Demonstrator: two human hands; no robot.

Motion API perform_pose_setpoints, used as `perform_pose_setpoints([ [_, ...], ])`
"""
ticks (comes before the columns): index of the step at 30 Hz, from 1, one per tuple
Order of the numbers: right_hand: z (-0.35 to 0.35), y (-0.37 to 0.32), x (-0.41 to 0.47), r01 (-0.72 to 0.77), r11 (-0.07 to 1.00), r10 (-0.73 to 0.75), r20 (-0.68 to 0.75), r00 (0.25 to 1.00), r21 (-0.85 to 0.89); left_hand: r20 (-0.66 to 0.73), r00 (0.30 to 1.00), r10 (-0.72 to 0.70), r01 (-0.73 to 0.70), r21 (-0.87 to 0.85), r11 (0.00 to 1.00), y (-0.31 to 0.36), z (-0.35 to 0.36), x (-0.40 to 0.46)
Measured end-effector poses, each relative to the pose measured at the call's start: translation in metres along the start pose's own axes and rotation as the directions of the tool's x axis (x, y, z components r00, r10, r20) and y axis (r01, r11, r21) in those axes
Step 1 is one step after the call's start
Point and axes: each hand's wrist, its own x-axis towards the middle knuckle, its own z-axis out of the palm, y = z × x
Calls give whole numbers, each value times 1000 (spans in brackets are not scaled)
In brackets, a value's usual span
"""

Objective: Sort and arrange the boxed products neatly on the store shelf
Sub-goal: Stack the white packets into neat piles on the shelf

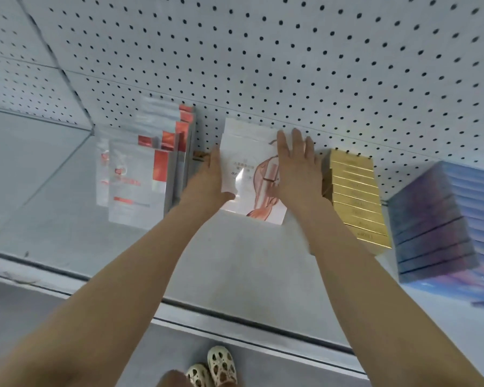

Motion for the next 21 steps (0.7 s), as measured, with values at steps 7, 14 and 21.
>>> perform_pose_setpoints([
  [7,12,-5,11,-77,997,70,-223,972,-24,-214,976,-32,-11,-199,980,-15,22,27],
  [14,33,-14,16,-97,975,165,-350,922,202,-270,963,13,-128,-410,903,-10,21,48],
  [21,25,-29,21,-128,897,288,-341,895,423,-301,954,-14,-152,-522,840,-6,16,59],
])
